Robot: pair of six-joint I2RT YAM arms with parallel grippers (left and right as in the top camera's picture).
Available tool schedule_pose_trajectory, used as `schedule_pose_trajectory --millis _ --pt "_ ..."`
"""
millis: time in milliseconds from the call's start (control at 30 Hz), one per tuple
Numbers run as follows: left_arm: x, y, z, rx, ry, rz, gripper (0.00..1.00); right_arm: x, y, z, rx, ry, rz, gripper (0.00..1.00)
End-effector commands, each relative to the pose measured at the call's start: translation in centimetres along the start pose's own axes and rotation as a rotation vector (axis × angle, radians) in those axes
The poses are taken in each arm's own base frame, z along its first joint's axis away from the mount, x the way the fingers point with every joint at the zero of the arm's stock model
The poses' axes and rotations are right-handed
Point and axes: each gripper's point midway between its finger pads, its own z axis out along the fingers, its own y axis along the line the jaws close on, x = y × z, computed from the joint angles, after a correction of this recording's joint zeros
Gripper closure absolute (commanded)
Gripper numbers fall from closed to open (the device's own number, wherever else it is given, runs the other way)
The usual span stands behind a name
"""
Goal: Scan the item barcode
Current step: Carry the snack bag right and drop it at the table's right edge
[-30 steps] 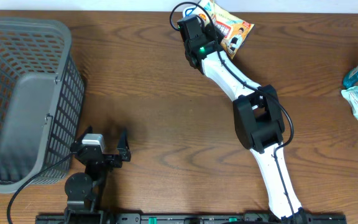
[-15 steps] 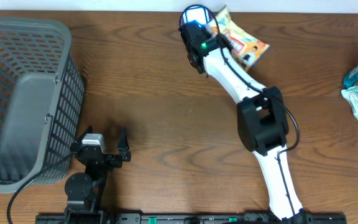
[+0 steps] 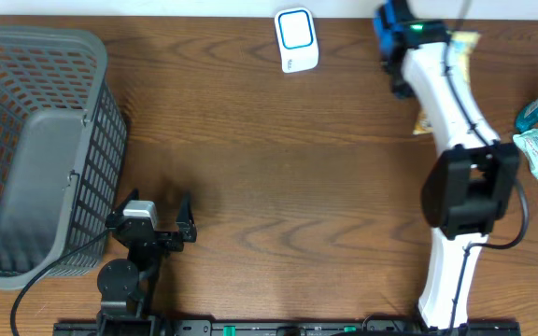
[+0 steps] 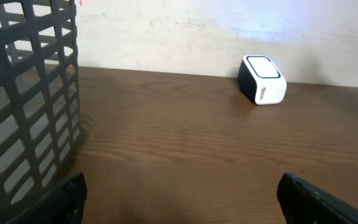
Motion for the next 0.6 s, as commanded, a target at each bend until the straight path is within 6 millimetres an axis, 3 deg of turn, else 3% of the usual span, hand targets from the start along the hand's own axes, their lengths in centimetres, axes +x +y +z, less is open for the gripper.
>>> schedule_pose_trajectory --millis 0,67,200,400,433,500,533,567 --pt "1.6 0.0 0.2 0.008 0.043 0.01 0.02 1.4 -2.2 4.7 -0.009 0.09 0.07 0.99" --pt "1.6 -0.1 0.2 0.009 0.042 0.01 0.02 2.0 -4.0 7.5 -0.019 0.128 0.139 0.99" --pt "1.6 -0.1 0.2 0.009 0.043 0.01 0.02 2.6 -6.3 10.8 -0.064 0.161 0.196 0.99" --pt "1.6 -0.1 0.2 0.009 0.042 0.01 0.02 2.2 -8.0 11.9 -0.094 0.156 0.186 0.96" --pt "1.6 -0.1 0.2 0.009 0.043 0.01 0.02 2.1 -8.0 11.8 -0.104 0.156 0.188 0.84" --pt "1.6 -0.1 0.2 0.009 0.042 0.01 0.02 1.8 -7.8 11.1 -0.128 0.155 0.189 0.41" --pt "1.6 -0.1 0.2 0.009 0.042 0.01 0.02 1.5 -7.5 10.4 -0.158 0.153 0.192 0.3" --pt "1.6 -0.1 0.2 0.009 0.043 0.01 0.02 1.0 -7.0 9.3 -0.211 0.148 0.196 0.26"
